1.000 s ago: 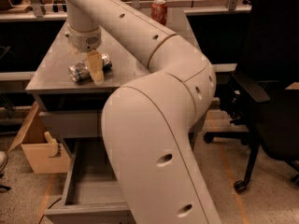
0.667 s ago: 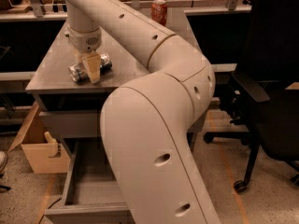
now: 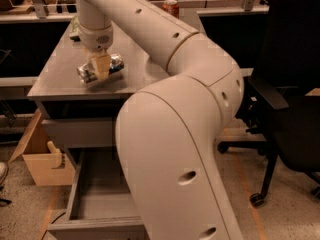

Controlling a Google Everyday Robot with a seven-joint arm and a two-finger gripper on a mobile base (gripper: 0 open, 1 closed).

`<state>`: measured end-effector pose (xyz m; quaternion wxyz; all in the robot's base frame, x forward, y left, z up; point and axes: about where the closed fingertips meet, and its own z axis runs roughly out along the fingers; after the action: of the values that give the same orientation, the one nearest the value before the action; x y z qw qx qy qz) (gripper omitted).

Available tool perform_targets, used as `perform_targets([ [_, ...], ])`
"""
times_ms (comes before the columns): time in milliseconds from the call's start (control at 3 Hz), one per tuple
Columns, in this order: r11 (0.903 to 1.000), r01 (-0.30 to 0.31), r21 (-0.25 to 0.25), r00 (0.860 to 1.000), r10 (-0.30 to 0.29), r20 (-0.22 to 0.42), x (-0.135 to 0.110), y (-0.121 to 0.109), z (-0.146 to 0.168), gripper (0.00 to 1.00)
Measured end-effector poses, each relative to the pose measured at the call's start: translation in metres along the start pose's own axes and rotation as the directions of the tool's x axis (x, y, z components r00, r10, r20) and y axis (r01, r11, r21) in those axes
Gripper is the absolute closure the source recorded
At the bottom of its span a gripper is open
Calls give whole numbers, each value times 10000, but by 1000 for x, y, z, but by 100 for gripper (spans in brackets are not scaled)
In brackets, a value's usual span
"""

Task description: Place redbull can into middle drawer

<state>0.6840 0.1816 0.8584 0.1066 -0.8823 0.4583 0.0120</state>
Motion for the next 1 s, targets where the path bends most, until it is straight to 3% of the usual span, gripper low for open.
perform_targets([
  [333, 9967, -693, 418, 9976, 696, -60, 13, 24, -30, 100],
  [667, 9844, -1723, 347, 9850, 1719, 139, 24, 74, -50, 100],
  [1000, 9560, -2926, -220, 9558, 2931, 247, 40, 132, -50, 100],
])
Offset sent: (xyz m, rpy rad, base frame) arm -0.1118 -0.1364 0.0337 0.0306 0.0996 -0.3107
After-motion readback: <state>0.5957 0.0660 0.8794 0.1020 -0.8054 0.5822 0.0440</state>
